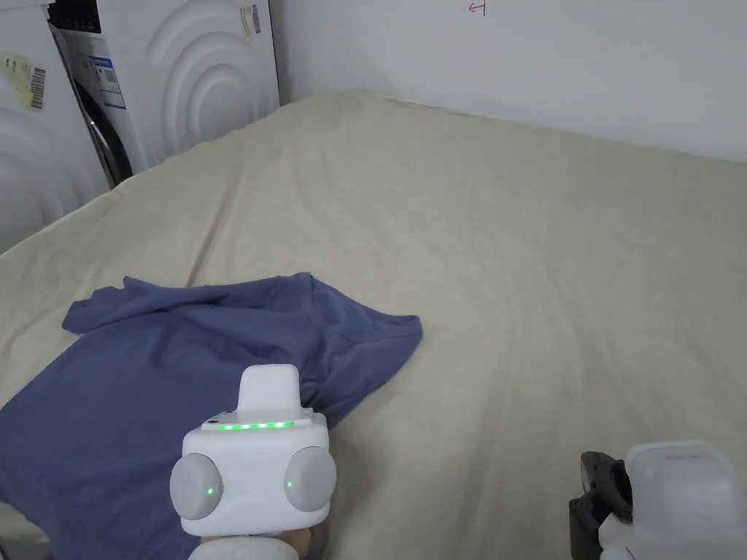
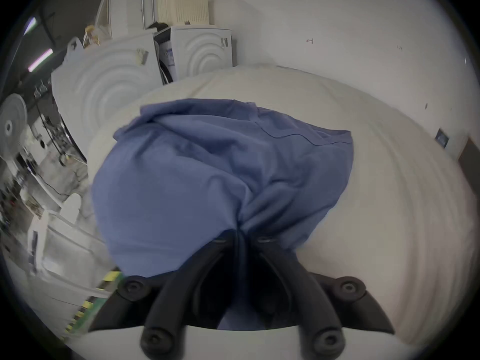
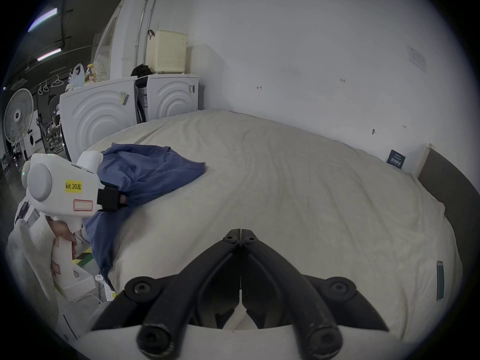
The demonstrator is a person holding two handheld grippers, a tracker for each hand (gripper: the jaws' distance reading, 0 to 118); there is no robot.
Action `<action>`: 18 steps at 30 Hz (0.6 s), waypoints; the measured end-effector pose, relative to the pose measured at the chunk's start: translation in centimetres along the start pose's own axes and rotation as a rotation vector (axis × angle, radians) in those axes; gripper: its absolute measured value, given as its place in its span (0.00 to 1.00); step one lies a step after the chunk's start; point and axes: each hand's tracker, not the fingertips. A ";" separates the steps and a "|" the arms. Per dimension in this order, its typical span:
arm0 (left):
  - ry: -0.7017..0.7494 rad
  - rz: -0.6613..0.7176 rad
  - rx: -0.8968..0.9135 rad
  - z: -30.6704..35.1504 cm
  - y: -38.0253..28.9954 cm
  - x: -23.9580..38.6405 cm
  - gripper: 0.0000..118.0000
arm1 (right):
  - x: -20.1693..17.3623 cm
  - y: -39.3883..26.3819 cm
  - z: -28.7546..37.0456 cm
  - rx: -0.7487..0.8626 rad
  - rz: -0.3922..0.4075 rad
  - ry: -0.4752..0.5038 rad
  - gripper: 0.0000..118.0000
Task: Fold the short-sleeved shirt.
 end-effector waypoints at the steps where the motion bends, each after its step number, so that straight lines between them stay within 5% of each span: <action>1: -0.046 -0.024 -0.012 0.0 0.0 -0.1 0.09 | 0.1 0.0 0.0 -0.005 -0.007 -0.006 0.00; 12: -0.014 0.061 0.082 6.0 2.7 -3.2 0.08 | 2.6 0.9 2.8 0.042 -0.048 -0.052 0.00; 18: -0.010 0.064 0.283 13.6 6.5 -4.8 0.08 | 5.0 1.4 5.3 0.092 -0.105 -0.089 0.00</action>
